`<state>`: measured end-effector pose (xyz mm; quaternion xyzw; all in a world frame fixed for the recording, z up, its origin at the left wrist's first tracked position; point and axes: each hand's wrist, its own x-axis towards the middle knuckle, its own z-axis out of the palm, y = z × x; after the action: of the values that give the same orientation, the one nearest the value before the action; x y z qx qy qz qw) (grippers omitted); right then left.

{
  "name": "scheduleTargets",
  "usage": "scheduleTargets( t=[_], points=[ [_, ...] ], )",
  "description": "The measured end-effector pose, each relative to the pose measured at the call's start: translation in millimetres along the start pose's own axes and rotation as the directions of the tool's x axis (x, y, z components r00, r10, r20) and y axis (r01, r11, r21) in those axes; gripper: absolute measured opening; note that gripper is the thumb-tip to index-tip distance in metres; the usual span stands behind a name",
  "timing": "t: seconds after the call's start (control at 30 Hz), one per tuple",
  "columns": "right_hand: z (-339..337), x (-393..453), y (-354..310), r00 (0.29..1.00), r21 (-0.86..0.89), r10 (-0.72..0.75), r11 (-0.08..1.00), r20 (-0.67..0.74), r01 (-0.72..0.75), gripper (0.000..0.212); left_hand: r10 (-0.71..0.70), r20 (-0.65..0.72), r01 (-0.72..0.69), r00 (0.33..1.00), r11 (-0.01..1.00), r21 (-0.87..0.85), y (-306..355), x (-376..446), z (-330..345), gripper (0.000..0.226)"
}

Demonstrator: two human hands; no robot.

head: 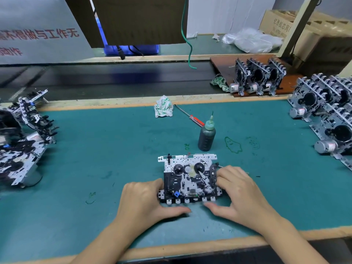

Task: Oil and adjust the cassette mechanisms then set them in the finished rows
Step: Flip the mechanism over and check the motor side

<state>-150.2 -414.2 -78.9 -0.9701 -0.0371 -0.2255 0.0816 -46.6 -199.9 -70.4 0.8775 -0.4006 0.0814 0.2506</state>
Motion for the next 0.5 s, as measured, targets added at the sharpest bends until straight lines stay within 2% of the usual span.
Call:
scheduleTargets(
  t=[0.1, 0.13, 0.2, 0.27, 0.33, 0.4, 0.5],
  points=[
    [-6, 1, -3, 0.999, 0.001, -0.002, 1.000, 0.050, 0.002, 0.046, -0.025, 0.032, 0.026, 0.999, 0.999, -0.043, 0, 0, -3, 0.064],
    [-8, 2, -5, 0.998, 0.045, 0.015, 0.999, 0.066, -0.018, 0.044, -0.054, 0.039, 0.057, 0.998, 0.995, -0.081, 0, 1, -6, 0.060],
    [-13, 5, -9, 0.992, 0.249, 0.081, 0.963, 0.101, -0.105, 0.040, -0.156, 0.028, 0.158, 0.987, 0.957, -0.245, -1, 2, -9, 0.054],
    [-19, 9, -13, 0.968, 0.515, 0.192, 0.820, 0.163, -0.249, 0.041, -0.239, 0.044, 0.228, 0.970, 0.837, -0.497, -1, 4, -12, 0.046],
    [-23, 16, -18, 0.924, 0.668, 0.292, 0.639, 0.247, -0.381, 0.047, -0.288, 0.000, 0.224, 0.958, 0.746, -0.627, 1, 9, -17, 0.045],
    [-25, 25, -22, 0.883, 0.680, 0.349, 0.565, 0.316, -0.467, 0.052, -0.343, -0.018, 0.241, 0.939, 0.694, -0.679, 6, 14, -21, 0.055],
    [-25, 37, -24, 0.814, 0.644, 0.441, 0.506, 0.377, -0.573, 0.059, -0.476, 0.084, 0.365, 0.875, 0.536, -0.761, 9, 23, -22, 0.064]
  ],
)
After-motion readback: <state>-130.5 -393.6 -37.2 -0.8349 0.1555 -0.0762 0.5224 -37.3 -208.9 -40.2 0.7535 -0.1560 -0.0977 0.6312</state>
